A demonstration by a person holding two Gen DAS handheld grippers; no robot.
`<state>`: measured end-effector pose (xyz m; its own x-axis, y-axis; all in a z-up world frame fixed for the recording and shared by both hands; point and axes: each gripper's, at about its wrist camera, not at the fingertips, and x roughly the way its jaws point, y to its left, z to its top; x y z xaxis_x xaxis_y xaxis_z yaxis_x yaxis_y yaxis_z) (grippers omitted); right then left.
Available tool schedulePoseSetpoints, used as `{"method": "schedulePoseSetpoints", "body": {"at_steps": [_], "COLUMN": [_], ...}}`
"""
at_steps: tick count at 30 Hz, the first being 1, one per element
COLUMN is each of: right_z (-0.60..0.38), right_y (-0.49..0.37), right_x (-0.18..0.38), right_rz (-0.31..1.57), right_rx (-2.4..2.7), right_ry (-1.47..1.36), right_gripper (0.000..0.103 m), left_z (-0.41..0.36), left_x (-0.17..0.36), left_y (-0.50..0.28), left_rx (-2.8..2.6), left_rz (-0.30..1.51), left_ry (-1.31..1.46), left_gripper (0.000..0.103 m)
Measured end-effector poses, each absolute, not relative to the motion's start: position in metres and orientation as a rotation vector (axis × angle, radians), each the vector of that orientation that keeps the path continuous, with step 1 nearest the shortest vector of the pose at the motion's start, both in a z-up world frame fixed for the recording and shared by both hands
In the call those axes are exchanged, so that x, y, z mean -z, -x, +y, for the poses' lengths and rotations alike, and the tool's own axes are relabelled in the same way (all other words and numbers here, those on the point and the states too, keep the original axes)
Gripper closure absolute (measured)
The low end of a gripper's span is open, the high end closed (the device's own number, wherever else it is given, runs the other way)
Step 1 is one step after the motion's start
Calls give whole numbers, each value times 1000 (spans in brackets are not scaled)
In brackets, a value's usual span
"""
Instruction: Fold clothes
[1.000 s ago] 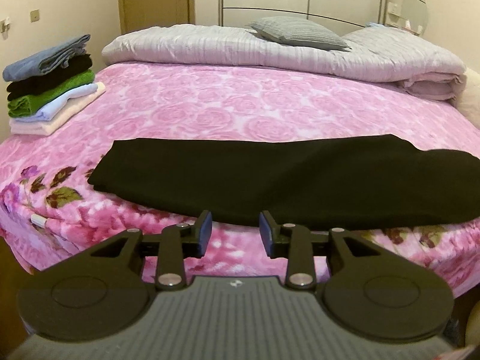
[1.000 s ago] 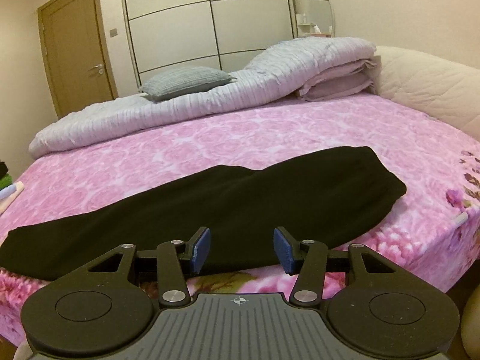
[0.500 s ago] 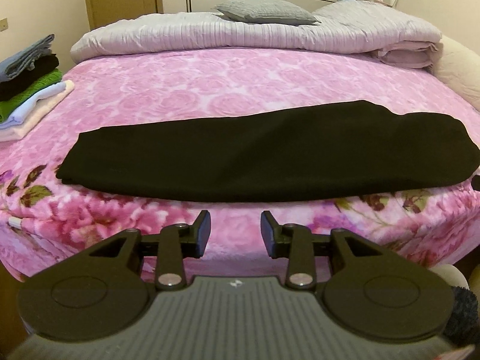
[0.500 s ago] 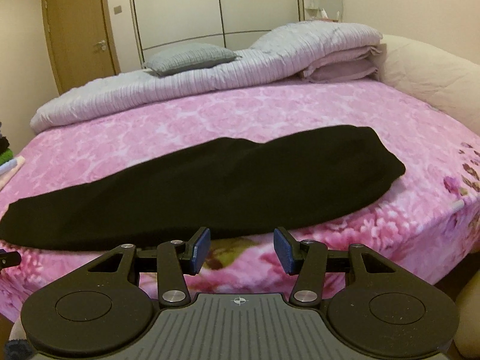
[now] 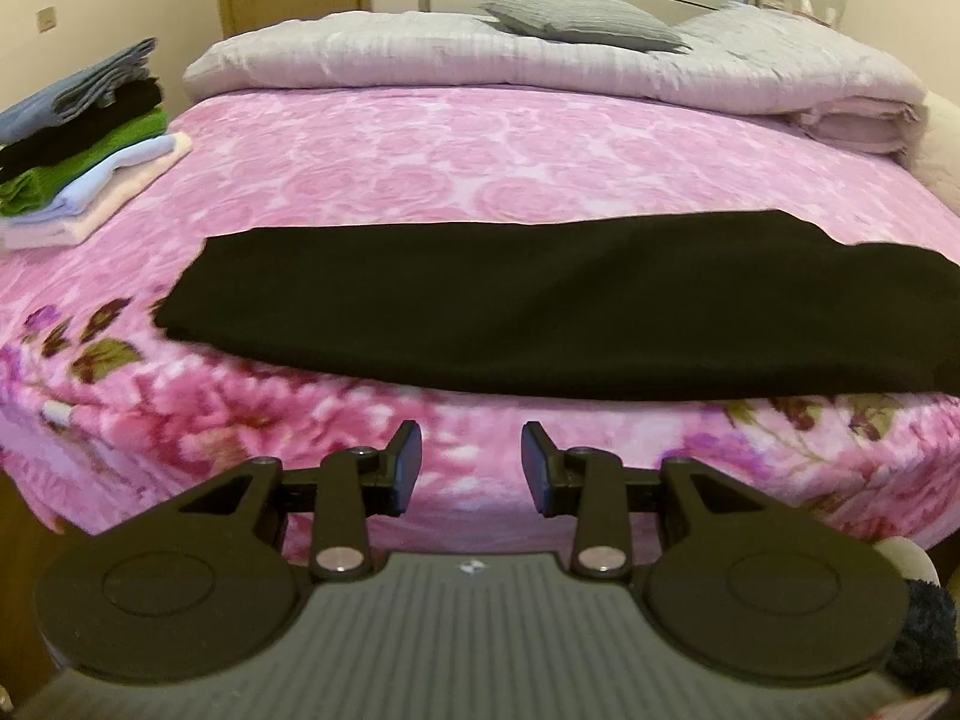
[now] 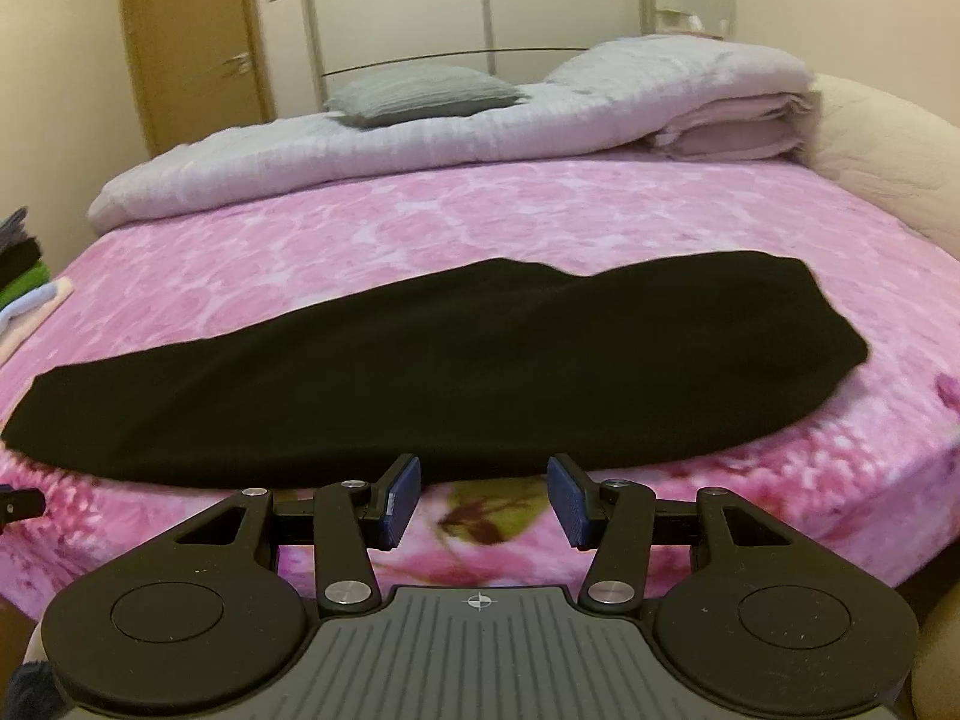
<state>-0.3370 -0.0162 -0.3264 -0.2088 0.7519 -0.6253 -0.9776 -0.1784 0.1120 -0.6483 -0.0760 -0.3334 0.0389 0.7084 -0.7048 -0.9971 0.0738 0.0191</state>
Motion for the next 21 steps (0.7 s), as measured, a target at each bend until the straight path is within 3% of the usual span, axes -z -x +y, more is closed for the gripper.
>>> {"method": "schedulePoseSetpoints", "body": {"at_steps": [17, 21], "right_z": [13, 20], "right_y": [396, 385], "right_x": [345, 353], "right_rz": [592, 630], "right_rx": [-1869, -1840], "right_ry": [599, 586], "right_gripper": [52, 52], "left_z": [-73, -64], "left_x": [335, 343], "left_y": [700, 723], "left_rx": [-1551, -1492], "left_rz": [603, 424], "left_ry": [656, 802], "left_gripper": [71, 71]}}
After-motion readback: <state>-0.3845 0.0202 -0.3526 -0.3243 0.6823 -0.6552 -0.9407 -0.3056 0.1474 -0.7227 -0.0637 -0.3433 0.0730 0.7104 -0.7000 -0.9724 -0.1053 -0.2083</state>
